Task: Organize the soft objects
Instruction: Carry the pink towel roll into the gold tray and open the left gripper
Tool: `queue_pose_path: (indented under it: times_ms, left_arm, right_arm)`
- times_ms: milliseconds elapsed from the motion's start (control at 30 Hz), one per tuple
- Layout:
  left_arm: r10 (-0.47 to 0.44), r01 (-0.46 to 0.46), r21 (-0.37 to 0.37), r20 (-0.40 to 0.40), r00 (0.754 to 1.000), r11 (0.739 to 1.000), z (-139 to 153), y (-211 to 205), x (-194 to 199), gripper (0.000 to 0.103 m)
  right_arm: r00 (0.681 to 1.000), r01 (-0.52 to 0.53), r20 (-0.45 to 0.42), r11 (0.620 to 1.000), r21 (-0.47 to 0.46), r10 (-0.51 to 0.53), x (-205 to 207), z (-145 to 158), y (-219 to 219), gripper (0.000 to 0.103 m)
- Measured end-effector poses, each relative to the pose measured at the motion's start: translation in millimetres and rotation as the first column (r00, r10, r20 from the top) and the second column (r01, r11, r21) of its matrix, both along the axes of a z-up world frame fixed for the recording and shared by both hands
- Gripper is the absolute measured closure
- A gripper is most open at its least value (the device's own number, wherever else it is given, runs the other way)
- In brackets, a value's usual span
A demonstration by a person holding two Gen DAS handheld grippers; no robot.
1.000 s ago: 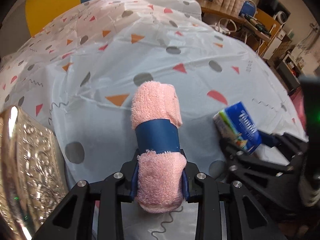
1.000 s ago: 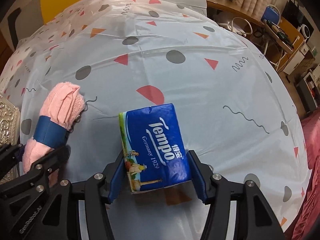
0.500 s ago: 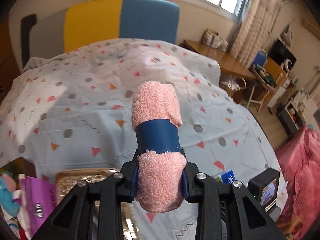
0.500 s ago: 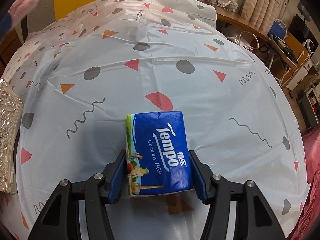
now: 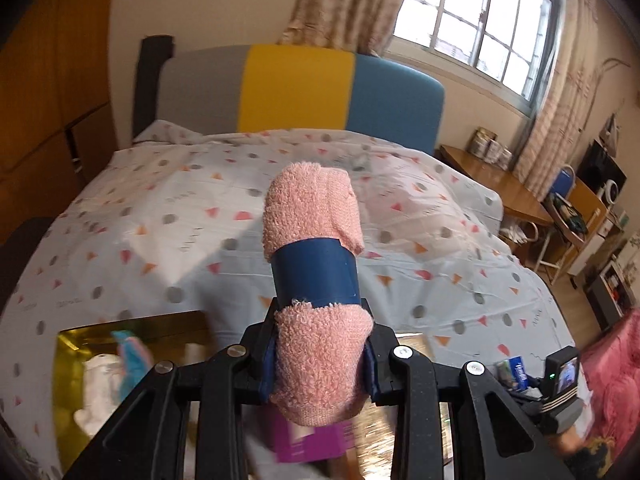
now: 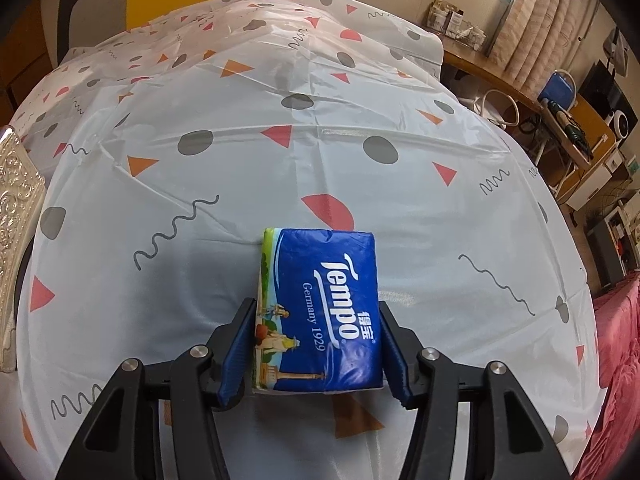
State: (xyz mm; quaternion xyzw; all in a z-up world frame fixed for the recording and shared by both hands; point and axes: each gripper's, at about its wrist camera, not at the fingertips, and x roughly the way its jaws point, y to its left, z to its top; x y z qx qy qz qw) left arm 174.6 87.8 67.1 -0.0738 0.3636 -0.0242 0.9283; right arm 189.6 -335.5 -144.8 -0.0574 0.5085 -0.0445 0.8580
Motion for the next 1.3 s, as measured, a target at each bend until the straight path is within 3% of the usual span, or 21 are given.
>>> queue_pose_path:
  times_ms: [233, 500, 733, 967, 1300]
  left_arm:
    - [0.158, -0.159, -0.033, -0.014, 0.987, 0.987, -19.7, 101.0, -59.2, 0.069]
    - [0.353, -0.356, -0.076, -0.055, 0.934, 0.931, -59.3, 188.4, -146.2, 0.069]
    - [0.42, -0.43, -0.048, -0.146, 0.896, 0.901, -111.0, 201.7, -188.4, 0.069]
    - [0.42, -0.442, -0.046, -0.236, 0.876, 0.896, -157.4, 189.2, -186.7, 0.067]
    - [0.455, -0.454, 0.051, -0.172, 0.874, 0.89, -163.3, 187.3, -178.2, 0.048]
  right_arm:
    - [1.0, 0.0, 0.012, 1.0, -0.01, 0.0, -1.5, -0.7, 1.3, 0.046]
    - [0.998, -0.053, 0.036, 0.996, -0.078, 0.056, -5.2, -0.9, 10.7, 0.051]
    - [0.998, -0.05, 0.037, 0.996, -0.078, 0.053, -4.4, -0.9, 10.3, 0.051]
    - [0.999, -0.019, 0.033, 0.999, -0.041, 0.02, -2.9, -1.3, 6.5, 0.051]
    - [0.999, 0.003, 0.037, 0.999, -0.032, -0.002, 0.0, -1.7, 4.4, 0.051]
